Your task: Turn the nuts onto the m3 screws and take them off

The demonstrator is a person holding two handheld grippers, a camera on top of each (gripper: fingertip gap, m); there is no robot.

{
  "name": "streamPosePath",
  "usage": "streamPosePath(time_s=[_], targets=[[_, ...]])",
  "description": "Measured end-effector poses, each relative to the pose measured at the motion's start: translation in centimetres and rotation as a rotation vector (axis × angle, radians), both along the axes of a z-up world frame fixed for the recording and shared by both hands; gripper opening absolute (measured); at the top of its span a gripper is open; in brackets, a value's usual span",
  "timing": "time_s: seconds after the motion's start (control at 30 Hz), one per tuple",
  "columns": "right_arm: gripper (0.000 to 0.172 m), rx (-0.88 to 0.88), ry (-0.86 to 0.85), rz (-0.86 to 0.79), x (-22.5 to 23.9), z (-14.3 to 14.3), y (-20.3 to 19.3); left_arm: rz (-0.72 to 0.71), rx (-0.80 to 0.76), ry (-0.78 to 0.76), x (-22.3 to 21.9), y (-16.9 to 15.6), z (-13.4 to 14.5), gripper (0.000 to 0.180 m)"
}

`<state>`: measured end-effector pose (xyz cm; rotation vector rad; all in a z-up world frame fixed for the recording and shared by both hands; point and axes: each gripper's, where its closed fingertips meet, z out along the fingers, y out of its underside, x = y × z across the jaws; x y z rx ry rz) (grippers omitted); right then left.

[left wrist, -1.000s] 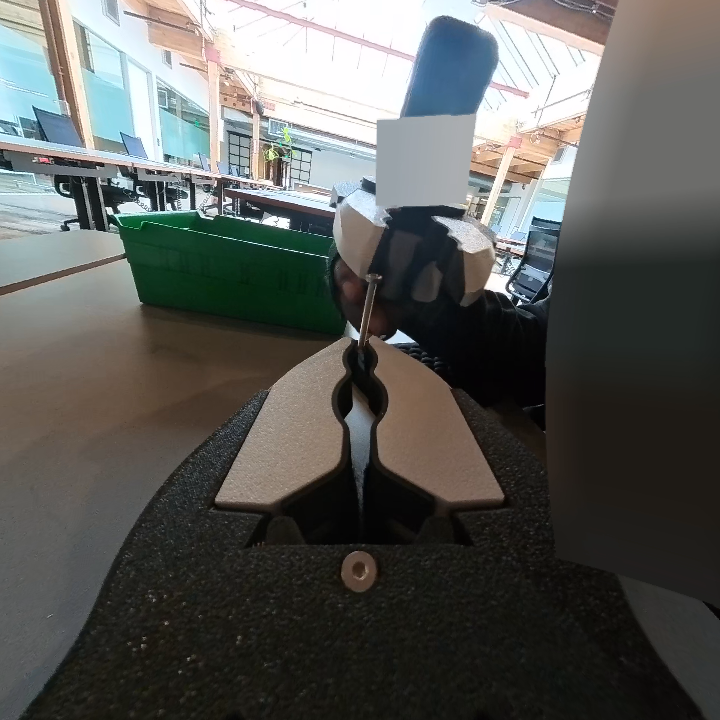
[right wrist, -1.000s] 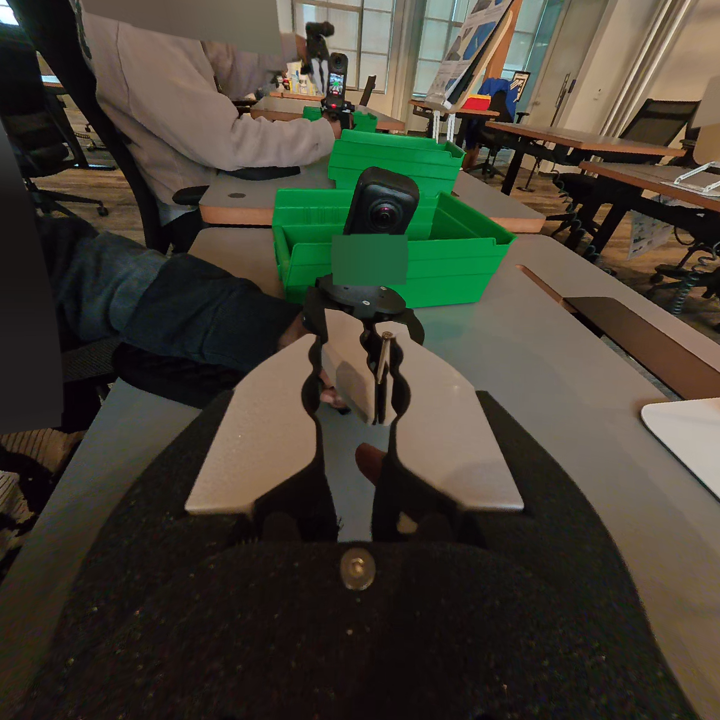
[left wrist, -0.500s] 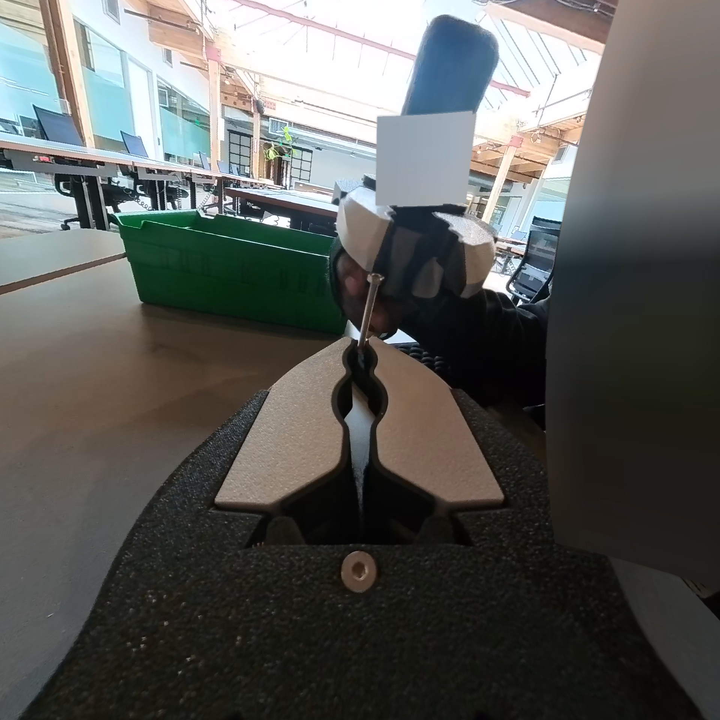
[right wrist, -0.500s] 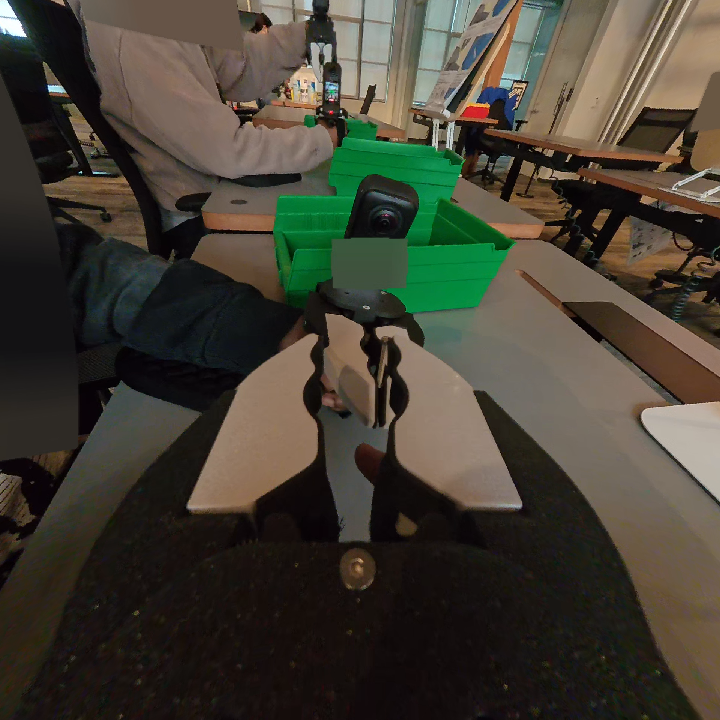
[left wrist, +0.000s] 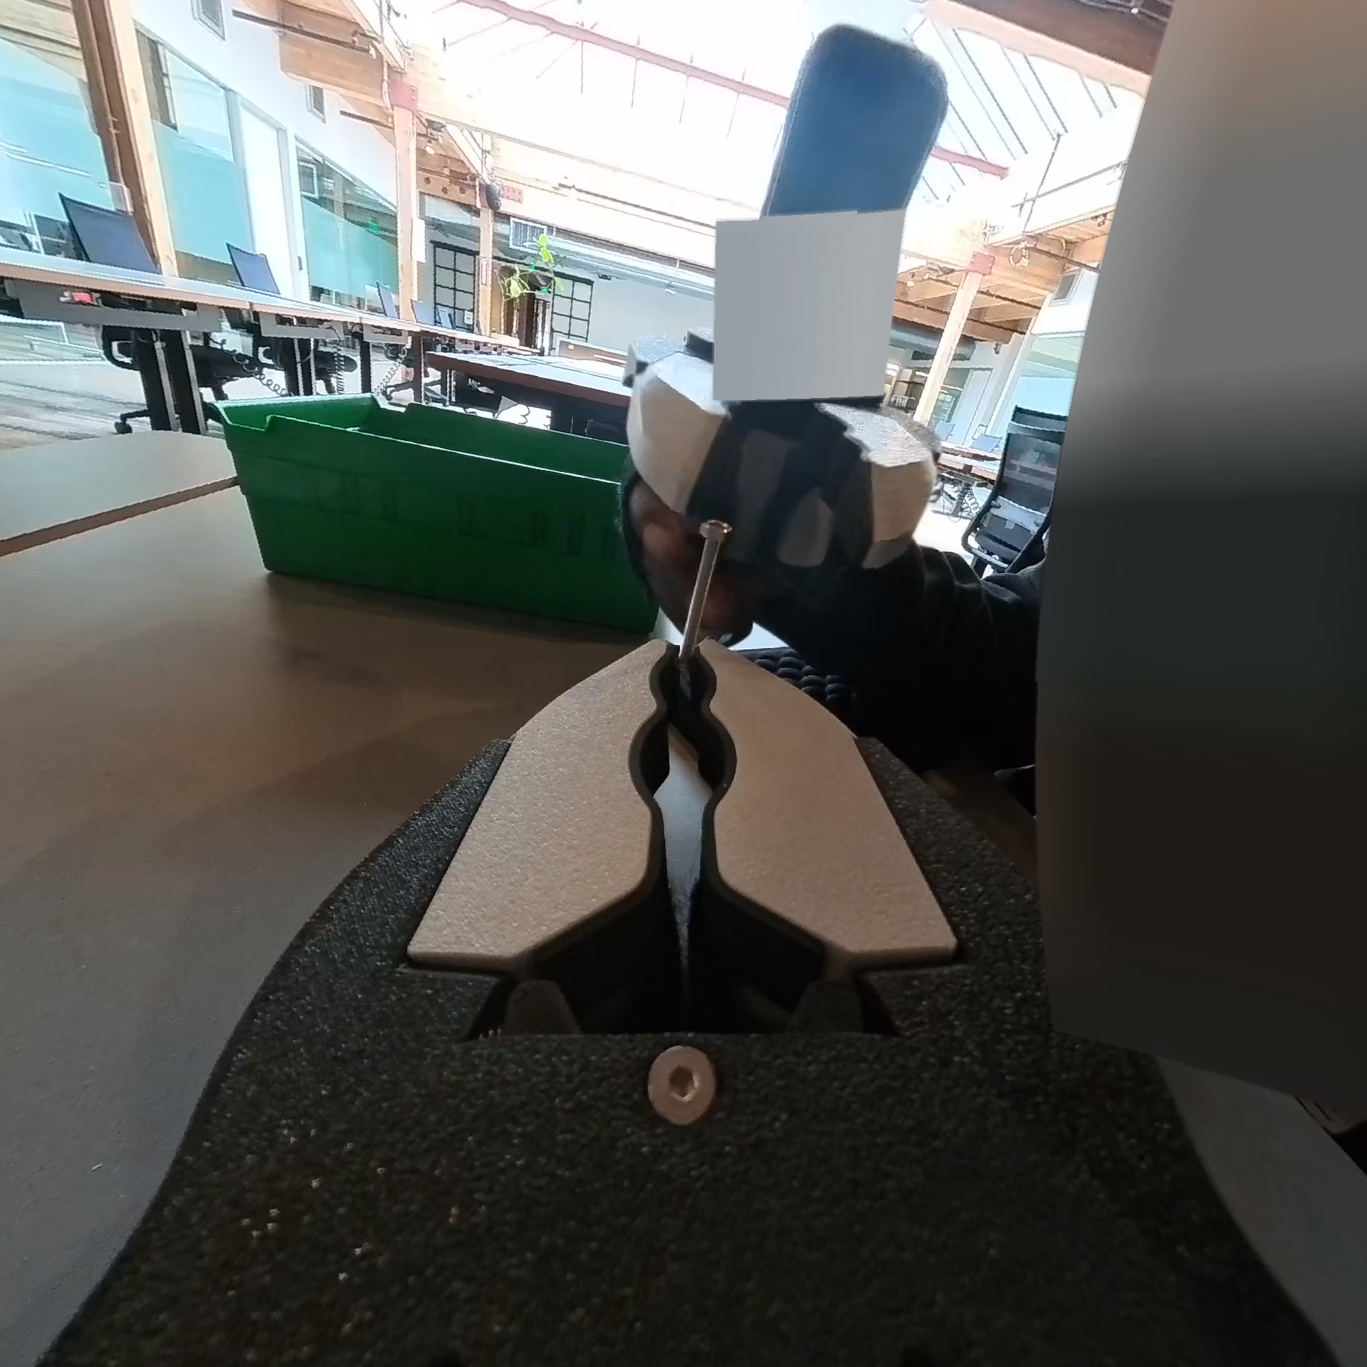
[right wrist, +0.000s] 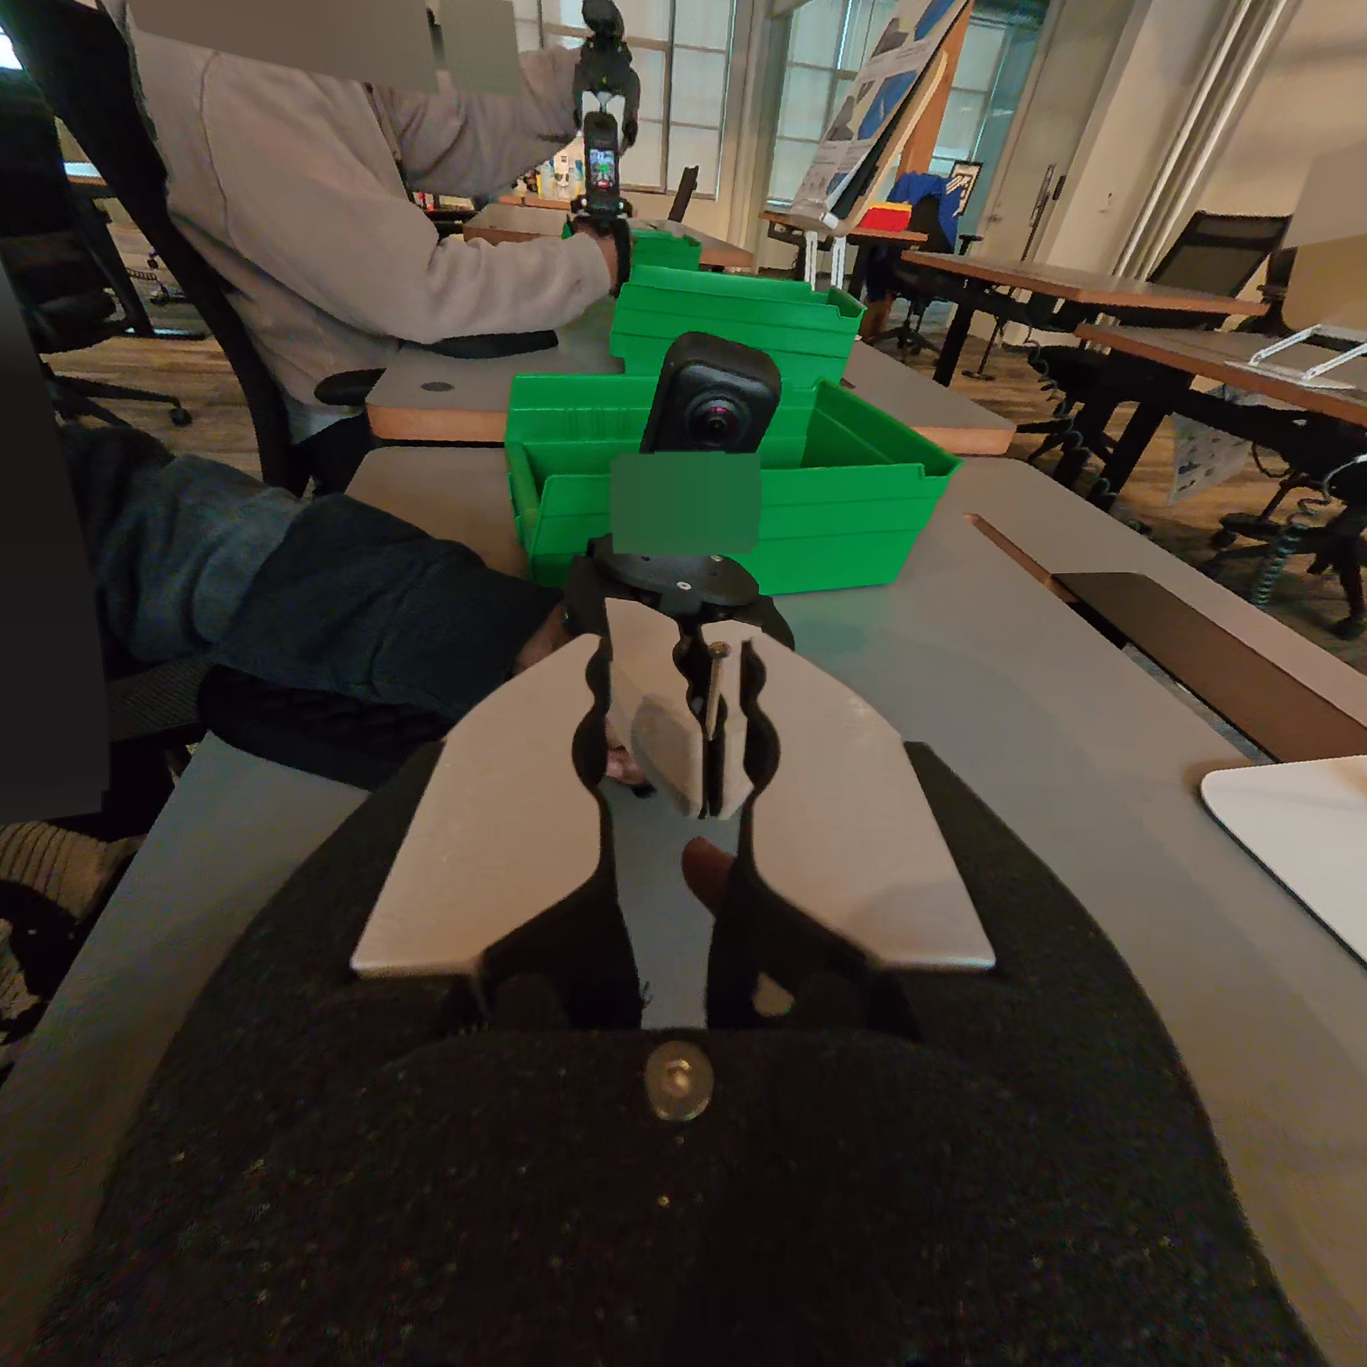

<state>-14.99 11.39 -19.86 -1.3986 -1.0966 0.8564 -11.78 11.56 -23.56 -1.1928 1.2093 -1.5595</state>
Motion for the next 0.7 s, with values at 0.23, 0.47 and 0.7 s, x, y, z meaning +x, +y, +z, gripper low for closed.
streamPosePath(time_s=[0.23,0.47,0.7], targets=[[0.027,-0.009,-0.03,0.025,-0.09,-0.33,-0.47,0.005,-0.007,-0.004,-0.04,0.13,0.05,0.001],[0.035,0.002,-0.016,0.003,-0.22,-0.29,-0.08,0.002,-0.005,-0.001,0.0,0.06,0.01,0.001],[0.026,-0.005,-0.032,0.017,0.0,-0.35,-0.35,0.004,-0.007,-0.002,0.01,0.13,0.02,0.001]])
